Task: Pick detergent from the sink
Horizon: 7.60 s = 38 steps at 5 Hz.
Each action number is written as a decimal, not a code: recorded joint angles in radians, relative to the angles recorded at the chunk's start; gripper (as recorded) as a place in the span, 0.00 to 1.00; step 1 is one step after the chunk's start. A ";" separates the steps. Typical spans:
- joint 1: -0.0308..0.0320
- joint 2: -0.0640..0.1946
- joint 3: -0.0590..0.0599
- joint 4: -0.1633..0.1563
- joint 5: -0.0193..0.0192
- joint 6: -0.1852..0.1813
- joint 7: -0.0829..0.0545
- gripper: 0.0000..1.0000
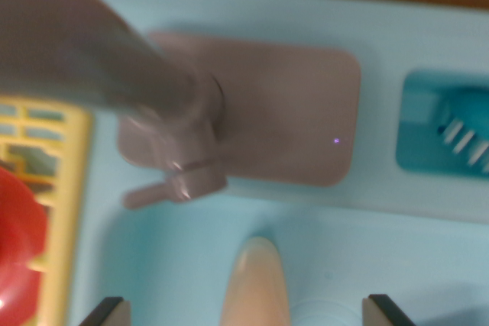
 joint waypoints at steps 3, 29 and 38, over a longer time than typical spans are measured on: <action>-0.0062 0.019 -0.008 -0.060 0.0021 -0.069 -0.028 0.00; -0.0129 0.016 -0.017 -0.068 0.0014 -0.063 -0.055 1.00; -0.0124 -0.027 -0.018 0.044 -0.0041 0.092 -0.048 1.00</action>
